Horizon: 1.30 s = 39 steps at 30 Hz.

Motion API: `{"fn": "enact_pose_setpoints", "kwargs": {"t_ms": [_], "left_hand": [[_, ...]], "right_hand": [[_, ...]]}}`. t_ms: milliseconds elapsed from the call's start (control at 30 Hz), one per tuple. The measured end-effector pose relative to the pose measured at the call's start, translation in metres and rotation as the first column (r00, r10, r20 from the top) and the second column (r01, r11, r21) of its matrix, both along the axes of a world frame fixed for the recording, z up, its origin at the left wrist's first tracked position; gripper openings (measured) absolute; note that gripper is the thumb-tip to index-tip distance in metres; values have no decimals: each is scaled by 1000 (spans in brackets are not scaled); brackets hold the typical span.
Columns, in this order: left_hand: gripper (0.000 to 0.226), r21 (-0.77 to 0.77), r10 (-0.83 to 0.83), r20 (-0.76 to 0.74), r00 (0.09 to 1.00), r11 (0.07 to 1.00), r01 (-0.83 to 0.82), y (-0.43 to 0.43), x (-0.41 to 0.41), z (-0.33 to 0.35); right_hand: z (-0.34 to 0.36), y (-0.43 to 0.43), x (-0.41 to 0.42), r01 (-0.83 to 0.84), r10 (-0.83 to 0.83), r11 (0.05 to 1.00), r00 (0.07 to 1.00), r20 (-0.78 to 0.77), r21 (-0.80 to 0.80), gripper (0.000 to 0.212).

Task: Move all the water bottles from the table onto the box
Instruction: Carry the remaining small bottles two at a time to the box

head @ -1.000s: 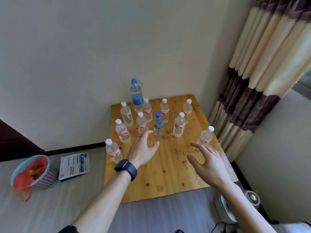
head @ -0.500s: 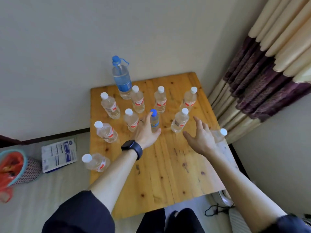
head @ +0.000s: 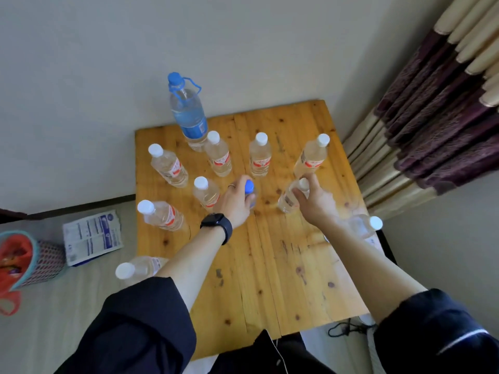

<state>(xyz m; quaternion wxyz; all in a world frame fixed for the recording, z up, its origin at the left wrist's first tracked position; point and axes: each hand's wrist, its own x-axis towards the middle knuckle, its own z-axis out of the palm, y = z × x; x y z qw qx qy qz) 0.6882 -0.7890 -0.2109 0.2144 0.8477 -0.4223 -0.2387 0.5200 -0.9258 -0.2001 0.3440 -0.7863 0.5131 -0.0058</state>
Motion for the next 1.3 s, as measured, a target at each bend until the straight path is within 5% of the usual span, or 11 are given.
{"fn": "enact_pose_setpoints", "kwargs": {"t_ms": [233,367,833,1033,1167,1300], "left_hand": [[22,-155,70,-101,992,984,-85,47,-10,9],[27,-70,54,-90,995,996,-60,87,-29,4],[31,-210,-67,-125,990,977,39,135,-87,-2],[73,-12,59,-210,976,998,-63,141,-98,-12],[95,1,181,-344,921,981,-192,148,-109,-23],[97,-11,232,-354,906,968,-252,143,-114,-39]], "right_hand": [[10,36,-39,12,-18,995,998,-62,-103,39],[0,78,-66,51,-50,995,999,6,-80,43],[-1,156,-81,-128,123,989,990,-72,-73,41],[-6,159,-82,-70,70,998,996,-51,-3,49],[-21,163,-88,0,-7,988,999,42,156,80],[-32,163,-85,54,-89,958,989,115,280,80]]}}
